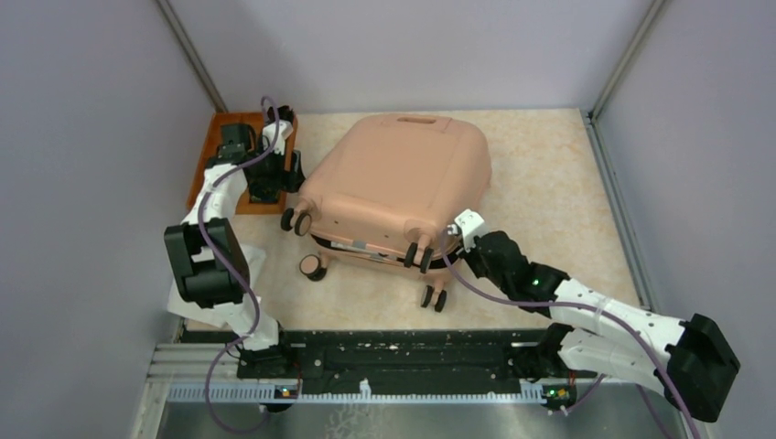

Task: Pack the luggage
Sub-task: Zip the luggage at the center of the board.

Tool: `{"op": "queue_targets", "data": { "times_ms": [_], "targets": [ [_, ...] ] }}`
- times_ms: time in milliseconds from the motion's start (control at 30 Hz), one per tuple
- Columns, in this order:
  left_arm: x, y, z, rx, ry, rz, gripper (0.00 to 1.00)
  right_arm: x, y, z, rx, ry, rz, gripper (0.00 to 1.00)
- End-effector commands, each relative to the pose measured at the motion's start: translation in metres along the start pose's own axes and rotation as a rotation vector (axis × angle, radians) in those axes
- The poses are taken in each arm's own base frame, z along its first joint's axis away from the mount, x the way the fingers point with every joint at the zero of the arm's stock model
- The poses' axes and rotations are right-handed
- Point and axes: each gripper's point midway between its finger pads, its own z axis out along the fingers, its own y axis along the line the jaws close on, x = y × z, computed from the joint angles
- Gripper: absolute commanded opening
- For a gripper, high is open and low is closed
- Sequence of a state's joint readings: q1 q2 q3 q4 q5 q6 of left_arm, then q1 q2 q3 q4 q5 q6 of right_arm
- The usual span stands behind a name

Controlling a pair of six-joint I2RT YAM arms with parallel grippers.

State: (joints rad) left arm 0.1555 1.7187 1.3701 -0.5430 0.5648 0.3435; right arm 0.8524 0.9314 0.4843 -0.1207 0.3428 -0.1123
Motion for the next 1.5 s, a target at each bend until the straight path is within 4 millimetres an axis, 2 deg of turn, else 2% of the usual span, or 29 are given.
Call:
{"op": "queue_targets", "data": {
  "times_ms": [0, 133, 233, 267, 367, 400, 467, 567, 667, 767, 867, 967, 1167, 1267, 1367, 1467],
  "targets": [
    [0.004, -0.052, -0.014, 0.16, -0.004, -0.006, 0.82, -0.061, 0.016, -0.014, -0.099, -0.147, 0.165, 0.0],
    [-0.003, -0.062, -0.037, 0.173, -0.004, 0.072, 0.81, -0.071, 0.023, -0.026, -0.149, -0.175, 0.25, 0.0],
    [-0.023, -0.077, -0.076, 0.19, -0.015, 0.261, 0.81, -0.074, 0.023, -0.025, -0.153, -0.169, 0.25, 0.0],
    [-0.029, -0.084, -0.09, 0.207, -0.027, 0.35, 0.82, -0.074, 0.024, -0.024, -0.156, -0.157, 0.245, 0.0],
    [-0.034, -0.125, -0.128, 0.27, -0.06, 0.62, 0.83, -0.077, 0.027, -0.019, -0.161, -0.134, 0.252, 0.0],
    [-0.026, -0.145, -0.137, 0.31, -0.035, 0.702, 0.83, -0.077, 0.03, -0.017, -0.169, -0.128, 0.256, 0.0],
    [-0.006, -0.198, -0.139, 0.423, 0.037, 0.862, 0.83, -0.077, 0.032, -0.014, -0.172, -0.121, 0.274, 0.0],
    [0.037, -0.267, -0.135, 0.651, 0.143, 0.91, 0.79, -0.079, 0.031, -0.009, -0.156, -0.123, 0.302, 0.0],
    [0.08, -0.312, -0.122, 0.826, 0.22, 0.908, 0.66, -0.082, 0.025, -0.007, -0.131, -0.13, 0.335, 0.0],
    [0.113, -0.343, -0.11, 0.901, 0.223, 0.952, 0.58, -0.084, 0.015, -0.005, -0.108, -0.134, 0.382, 0.0],
    [0.148, -0.351, -0.096, 0.932, 0.244, 1.01, 0.52, -0.086, 0.006, -0.001, -0.106, -0.134, 0.436, 0.0],
    [0.16, -0.352, -0.079, 0.941, 0.282, 0.987, 0.48, -0.092, 0.002, 0.001, -0.113, -0.155, 0.453, 0.0],
    [0.155, -0.348, -0.039, 0.835, 0.242, 0.973, 0.47, -0.09, -0.003, 0.007, -0.098, -0.135, 0.44, 0.0],
    [0.16, -0.347, -0.023, 0.806, 0.227, 0.952, 0.48, -0.091, -0.002, 0.005, -0.111, -0.147, 0.428, 0.0],
    [0.15, -0.332, 0.003, 0.65, 0.193, 0.936, 0.49, -0.092, 0.001, 0.002, -0.136, -0.166, 0.412, 0.0],
    [0.139, -0.319, 0.019, 0.538, 0.169, 0.951, 0.5, -0.091, 0.008, 0.001, -0.175, -0.184, 0.393, 0.0]
  ]
}}
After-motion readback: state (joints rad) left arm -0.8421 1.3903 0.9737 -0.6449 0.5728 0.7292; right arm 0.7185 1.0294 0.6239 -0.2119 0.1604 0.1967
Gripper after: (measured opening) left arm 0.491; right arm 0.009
